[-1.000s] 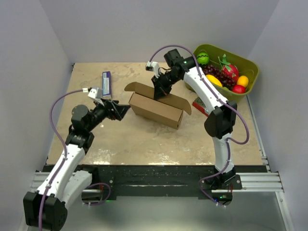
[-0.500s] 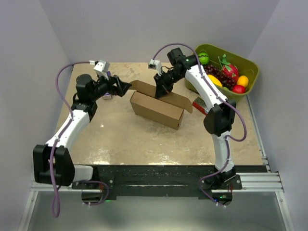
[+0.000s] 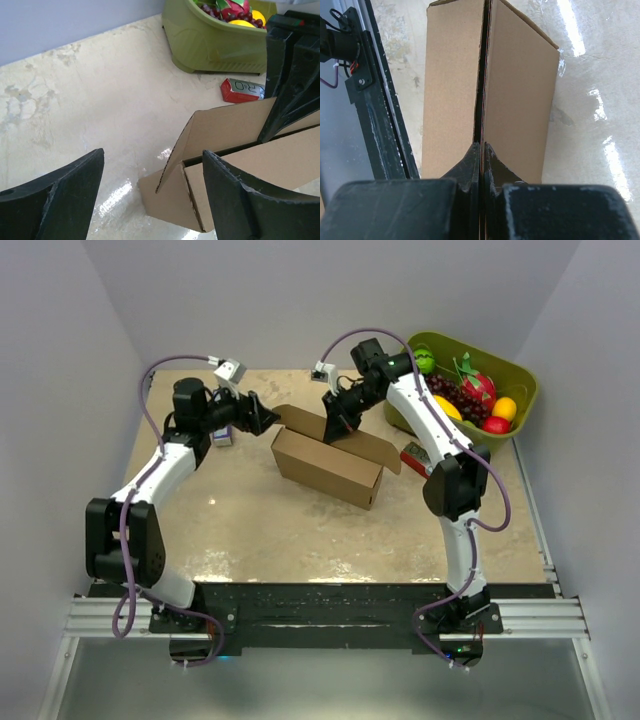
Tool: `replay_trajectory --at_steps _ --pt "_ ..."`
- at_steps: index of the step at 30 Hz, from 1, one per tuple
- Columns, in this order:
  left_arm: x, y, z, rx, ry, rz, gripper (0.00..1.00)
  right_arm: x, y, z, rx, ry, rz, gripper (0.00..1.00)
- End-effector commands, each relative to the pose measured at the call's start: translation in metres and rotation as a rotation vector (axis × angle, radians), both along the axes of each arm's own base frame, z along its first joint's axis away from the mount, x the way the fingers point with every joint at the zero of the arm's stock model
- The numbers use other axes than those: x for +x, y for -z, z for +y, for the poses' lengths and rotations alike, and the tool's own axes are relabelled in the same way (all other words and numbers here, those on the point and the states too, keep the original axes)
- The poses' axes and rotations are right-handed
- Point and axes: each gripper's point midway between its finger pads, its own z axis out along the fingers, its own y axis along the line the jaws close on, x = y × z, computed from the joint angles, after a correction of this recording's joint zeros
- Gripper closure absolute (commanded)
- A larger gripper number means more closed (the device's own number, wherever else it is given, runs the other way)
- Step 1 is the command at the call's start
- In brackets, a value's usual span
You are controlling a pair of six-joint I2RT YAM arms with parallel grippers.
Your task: Fold the paper box
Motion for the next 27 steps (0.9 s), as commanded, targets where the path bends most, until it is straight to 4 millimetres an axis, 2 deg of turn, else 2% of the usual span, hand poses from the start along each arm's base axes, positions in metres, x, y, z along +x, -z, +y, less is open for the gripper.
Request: replay_trajectory --at_steps 1,4,5,7,8,10,11,12,14,15,16,18,19,20,21,22,23,24,25,26,27 --pt "0.004 -0.014 -0.013 0.011 0.067 -0.05 0.22 0.005 0.013 -0.004 -0.015 -0.036 -0.032 1.0" --pt "0.002 -0.012 -0.019 0.009 0.096 -0.045 0.36 0.005 0.012 -0.003 -0.012 -0.035 -0.034 1.0" --pt "0.002 -0.012 -0.019 0.008 0.098 -0.042 0.46 0.005 0.012 -0.003 -0.013 -0.034 -0.035 1.0" --pt "0.001 -0.01 -0.02 0.016 0.104 -0.039 0.56 0.007 0.01 -0.003 -0.009 -0.026 -0.04 0.99" --pt "0.0 -0.01 -0.021 0.019 0.111 -0.04 0.67 0.007 0.009 -0.002 -0.007 -0.025 -0.042 0.95" --pt "-0.003 -0.009 -0.025 0.028 0.138 -0.046 0.8 0.011 0.001 -0.003 0.003 -0.003 -0.066 0.78" --pt "-0.004 -0.01 -0.027 0.033 0.15 -0.052 0.95 0.014 -0.002 -0.004 0.007 0.009 -0.074 0.73" --pt "-0.005 -0.009 -0.027 0.044 0.158 -0.059 1.0 0.016 -0.006 -0.004 0.011 0.017 -0.087 0.61" --pt "-0.005 -0.007 -0.027 0.057 0.162 -0.049 1.0 0.027 -0.02 -0.008 0.017 0.075 -0.136 0.46" --pt "-0.005 -0.005 -0.026 0.067 0.161 -0.05 1.0 0.03 -0.024 -0.011 0.017 0.096 -0.149 0.35" --pt "-0.003 -0.005 -0.025 0.073 0.15 -0.048 1.0 0.039 -0.037 -0.014 0.026 0.149 -0.187 0.32" --pt "-0.003 -0.004 -0.023 0.072 0.137 -0.037 1.0 0.05 -0.043 -0.027 0.02 0.231 -0.201 0.25" --pt "-0.002 -0.005 -0.022 0.07 0.12 -0.039 1.0 0.058 -0.053 -0.03 0.045 0.289 -0.212 0.21" --pt "-0.002 -0.005 -0.02 0.069 0.107 -0.037 1.0 0.062 -0.069 -0.044 0.047 0.344 -0.251 0.19" --pt "0.0 -0.005 -0.018 0.064 0.083 -0.027 1.0 0.06 -0.066 -0.051 0.041 0.376 -0.234 0.17" --pt "-0.001 -0.005 -0.017 0.061 0.074 -0.023 1.0 0.063 -0.075 -0.055 0.067 0.421 -0.251 0.17" --pt "-0.001 -0.006 -0.016 0.059 0.064 -0.029 1.0 0.06 -0.1 -0.07 0.071 0.489 -0.318 0.16" --pt "-0.001 -0.007 -0.016 0.051 0.052 -0.025 1.0 0.055 -0.09 -0.077 0.05 0.531 -0.303 0.15" --pt "-0.001 -0.007 -0.014 0.05 0.039 -0.03 1.0 0.057 -0.101 -0.082 0.068 0.596 -0.331 0.15" --pt "-0.001 -0.006 -0.014 0.049 0.034 -0.028 1.0 0.044 -0.13 -0.091 0.1 0.642 -0.386 0.15" --pt "-0.001 -0.006 -0.013 0.047 0.026 -0.023 1.0 0.041 -0.117 -0.103 0.059 0.711 -0.377 0.15"
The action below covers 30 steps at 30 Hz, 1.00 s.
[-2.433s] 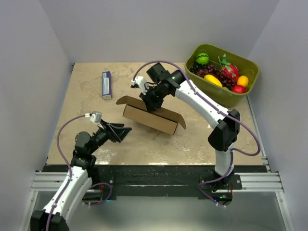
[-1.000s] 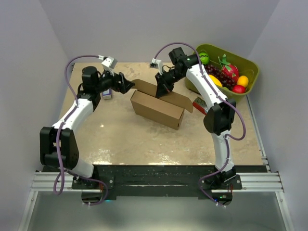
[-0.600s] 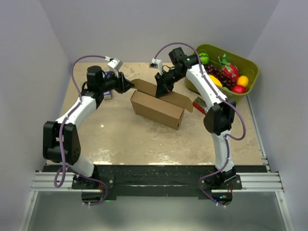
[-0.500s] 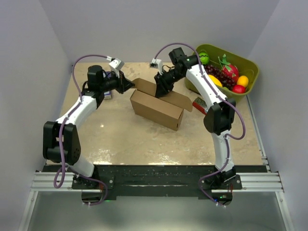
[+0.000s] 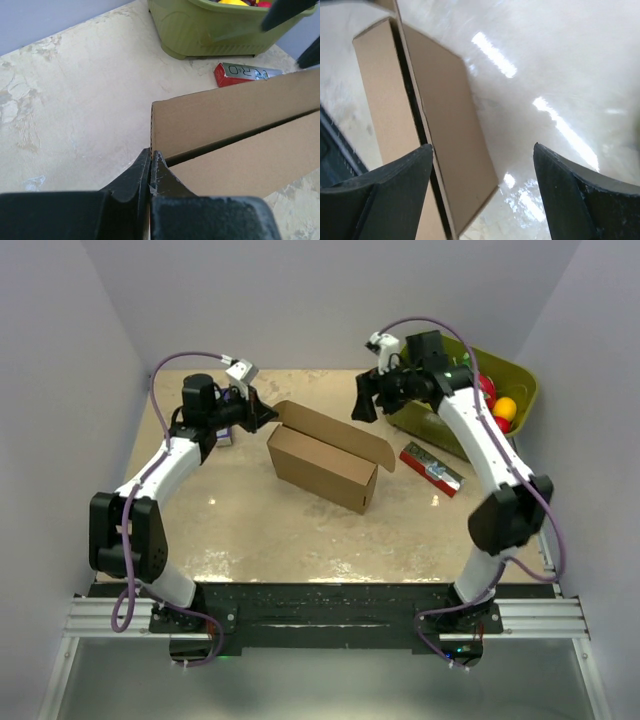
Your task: Fold the paper box
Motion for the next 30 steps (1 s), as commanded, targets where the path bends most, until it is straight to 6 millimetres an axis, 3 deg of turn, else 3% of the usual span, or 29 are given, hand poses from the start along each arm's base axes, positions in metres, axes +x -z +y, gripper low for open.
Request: replay_trajectory --at_steps 1,5,8,9,15,18,23,30 --pt "0.003 -0.017 0.006 -0.012 -0.057 -0.043 1.0 -0.004 -0.083 -0.036 0.098 0.323 -0.225 0.15" --pt "0.002 -0.018 0.005 -0.023 -0.056 -0.036 1.0 -0.031 -0.091 -0.066 0.105 0.492 -0.248 0.12" --pt "0.001 -0.018 0.005 -0.024 -0.061 -0.037 1.0 -0.049 -0.075 -0.08 0.08 0.554 -0.208 0.12" --pt "0.0 -0.018 0.006 -0.024 -0.061 -0.037 1.0 -0.054 -0.059 -0.082 0.066 0.559 -0.172 0.13" --pt "0.0 -0.017 0.007 -0.022 -0.072 -0.031 1.0 -0.079 -0.028 -0.083 0.072 0.569 -0.084 0.23" --pt "-0.001 -0.019 0.007 -0.023 -0.073 -0.034 1.0 -0.083 -0.018 -0.083 0.069 0.57 -0.06 0.35" --pt "-0.001 -0.019 0.008 -0.024 -0.097 -0.025 1.0 -0.086 -0.017 -0.078 0.086 0.563 -0.03 0.51" --pt "0.001 -0.017 0.012 -0.025 -0.143 -0.008 1.0 -0.095 -0.006 -0.064 0.082 0.51 0.036 0.58"
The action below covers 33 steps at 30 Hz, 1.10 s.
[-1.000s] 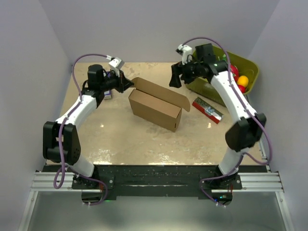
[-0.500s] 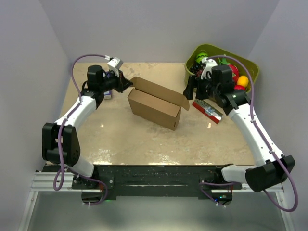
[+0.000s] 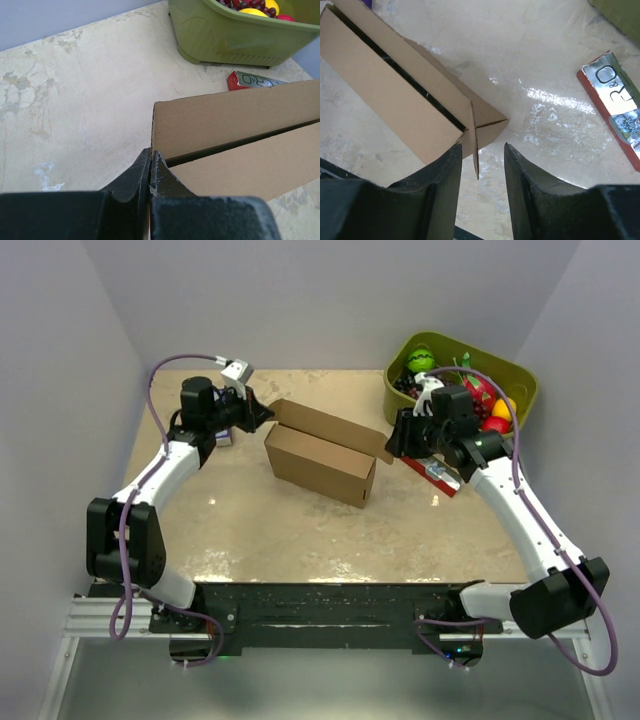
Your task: Fold the paper box
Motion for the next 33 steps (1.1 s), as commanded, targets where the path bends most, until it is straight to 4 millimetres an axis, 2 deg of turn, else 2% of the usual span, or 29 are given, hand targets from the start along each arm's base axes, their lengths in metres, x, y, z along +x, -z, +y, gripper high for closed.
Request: replay_trajectory --at_steps 1,5,8,19,23,26,27,29,31,33 --pt "-0.002 -0.015 0.001 -0.015 -0.035 -0.03 1.0 -0.007 -0.006 0.016 0.044 -0.048 0.008 0.59" --pt "-0.004 -0.014 0.0 -0.018 -0.048 -0.023 1.0 -0.007 -0.005 0.02 0.064 -0.048 0.005 0.7" --pt "-0.006 -0.016 -0.002 -0.02 -0.056 -0.023 1.0 -0.005 -0.012 0.028 0.096 -0.052 -0.017 0.8" --pt "-0.017 -0.009 -0.003 -0.037 -0.088 0.01 1.0 -0.004 -0.002 0.06 0.081 -0.066 -0.008 0.93" --pt "-0.018 -0.009 -0.003 -0.036 -0.089 0.012 1.0 -0.005 0.009 0.063 0.029 -0.055 0.011 0.97" --pt "-0.018 -0.009 -0.002 -0.033 -0.096 0.012 1.0 -0.005 0.011 0.058 0.003 -0.033 0.01 0.95" --pt "-0.017 -0.009 -0.001 -0.032 -0.099 0.012 1.0 -0.005 0.011 0.055 -0.003 -0.022 0.007 0.89" --pt "-0.017 -0.008 0.0 -0.028 -0.104 0.013 1.0 -0.007 0.008 0.054 0.001 -0.019 0.008 0.84" --pt "-0.018 -0.007 0.0 -0.024 -0.103 0.012 1.0 -0.004 0.005 0.047 -0.015 0.021 -0.011 0.7" --pt "-0.019 -0.007 0.0 -0.021 -0.099 0.01 1.0 -0.003 0.003 0.043 -0.023 0.044 -0.019 0.61"
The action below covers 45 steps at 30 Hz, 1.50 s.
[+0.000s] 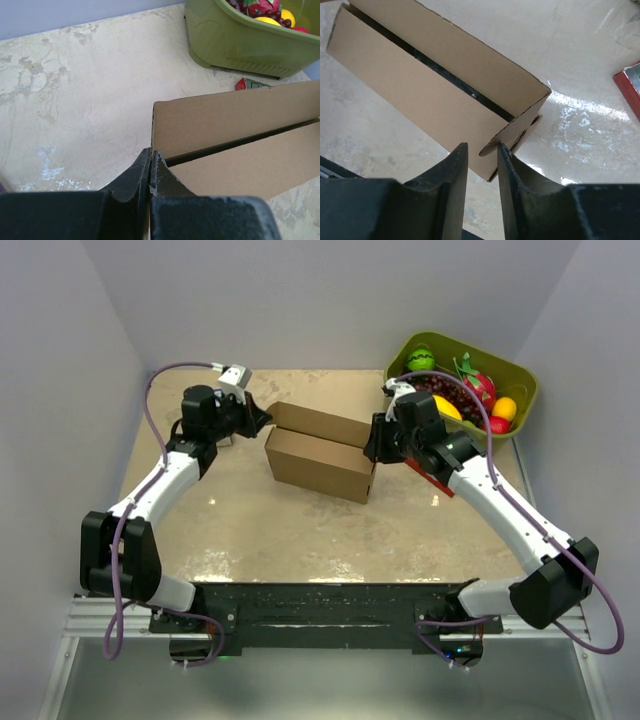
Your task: Fold the paper box
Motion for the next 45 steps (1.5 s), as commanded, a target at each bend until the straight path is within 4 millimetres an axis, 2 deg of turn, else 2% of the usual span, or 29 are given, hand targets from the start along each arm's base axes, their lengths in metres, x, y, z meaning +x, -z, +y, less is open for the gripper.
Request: replay_trajectory --at_steps 1,5,8,9,12,17,21,28,31,32,35,42,45 --pt "-0.008 -0.007 -0.004 -0.011 0.011 -0.012 1.0 0.003 -0.007 -0.015 -0.037 0.081 -0.027 0.59" --pt "-0.01 -0.008 -0.006 -0.007 0.021 -0.022 1.0 0.007 -0.009 -0.019 -0.051 0.112 -0.038 0.57" --pt "-0.01 -0.008 -0.006 -0.001 0.021 -0.024 1.0 0.009 -0.013 -0.021 -0.057 0.12 -0.043 0.5" --pt "-0.01 -0.008 -0.006 0.002 0.024 -0.027 1.0 0.009 -0.016 -0.022 -0.058 0.124 -0.046 0.44" --pt "-0.011 -0.009 -0.007 0.007 0.037 -0.036 1.0 0.015 -0.028 -0.028 -0.082 0.155 -0.083 0.38" --pt "-0.012 -0.01 -0.009 0.007 0.05 -0.042 1.0 0.027 -0.035 -0.036 -0.134 0.183 -0.102 0.36" --pt "-0.012 -0.011 -0.009 0.009 0.047 -0.045 1.0 0.032 -0.037 -0.037 -0.153 0.182 -0.1 0.46" --pt "-0.011 -0.011 -0.007 0.012 0.036 -0.042 1.0 0.029 -0.023 -0.045 -0.204 0.197 -0.069 0.63" --pt "-0.011 -0.01 -0.007 0.014 0.034 -0.041 1.0 0.028 -0.019 -0.046 -0.212 0.197 -0.06 0.76" --pt "-0.011 -0.01 -0.007 0.013 0.032 -0.04 1.0 0.027 -0.019 -0.046 -0.21 0.196 -0.059 0.85" --pt "-0.01 -0.009 -0.007 0.006 0.025 -0.033 1.0 0.025 -0.016 -0.044 -0.196 0.192 -0.056 0.95" --pt "-0.014 -0.005 -0.015 -0.024 0.026 -0.011 1.0 0.018 0.001 -0.037 -0.135 0.193 -0.03 1.0" --pt "-0.015 -0.004 -0.019 -0.023 0.026 -0.012 1.0 0.016 0.002 -0.034 -0.097 0.222 -0.045 1.0"
